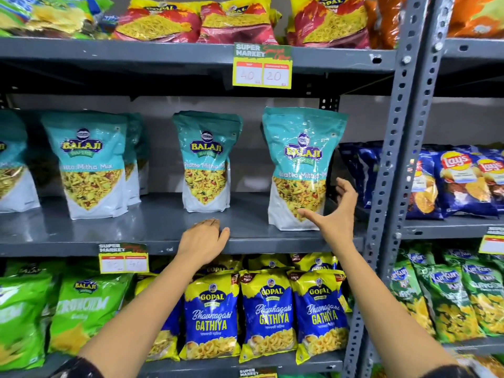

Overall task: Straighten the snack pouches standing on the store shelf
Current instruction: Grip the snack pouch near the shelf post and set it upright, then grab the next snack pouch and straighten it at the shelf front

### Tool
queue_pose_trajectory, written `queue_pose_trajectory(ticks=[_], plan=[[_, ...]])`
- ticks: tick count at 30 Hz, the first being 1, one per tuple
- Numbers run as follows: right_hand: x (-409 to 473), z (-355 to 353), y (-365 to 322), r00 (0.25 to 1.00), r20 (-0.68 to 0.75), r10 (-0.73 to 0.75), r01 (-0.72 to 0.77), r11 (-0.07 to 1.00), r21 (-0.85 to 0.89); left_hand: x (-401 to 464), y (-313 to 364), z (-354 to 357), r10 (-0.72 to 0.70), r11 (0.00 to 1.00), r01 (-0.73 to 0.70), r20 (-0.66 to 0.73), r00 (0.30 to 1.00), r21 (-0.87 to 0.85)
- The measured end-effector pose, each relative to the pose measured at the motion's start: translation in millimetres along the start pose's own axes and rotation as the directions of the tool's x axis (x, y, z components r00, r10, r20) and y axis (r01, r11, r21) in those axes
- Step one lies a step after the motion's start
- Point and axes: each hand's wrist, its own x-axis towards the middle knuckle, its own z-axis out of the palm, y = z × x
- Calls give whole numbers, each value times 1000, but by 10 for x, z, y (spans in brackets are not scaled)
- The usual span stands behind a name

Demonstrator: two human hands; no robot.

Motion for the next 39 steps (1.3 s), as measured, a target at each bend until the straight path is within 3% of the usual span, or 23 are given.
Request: queue_pose_trajectory(ticks=[3,6,9,11,14,19,23,39], plan=[[-80,315,-303,965,-111,-239,237,971,-27,17,-405,-80,-36,999,36,53,998,-6],[-45,817,-579,943,-37,-330,329,943,-47,53,-773,-152,-42,999,42,109,993,4],[-9,1399,-721,959,222,-177,176,984,26,111,-1143,-194,-34,999,30,194,980,20],[29,1749,-689,917,399,-13,12,1000,4,164,-1390,-223,-16,1000,15,286,958,4],[125,2113,-566,829,532,172,-180,983,-37,248,-1723,-237,-8,999,20,354,935,-31],[247,2383,-317,742,597,304,-352,935,-39,209,-1960,-148,28,998,-8,314,949,-64],[262,2493,-204,676,662,324,-449,893,22,207,-1945,-146,42,997,-17,342,939,-74],[263,2523,-137,702,613,364,-501,863,61,178,-1951,-268,17,994,29,414,910,-105]])
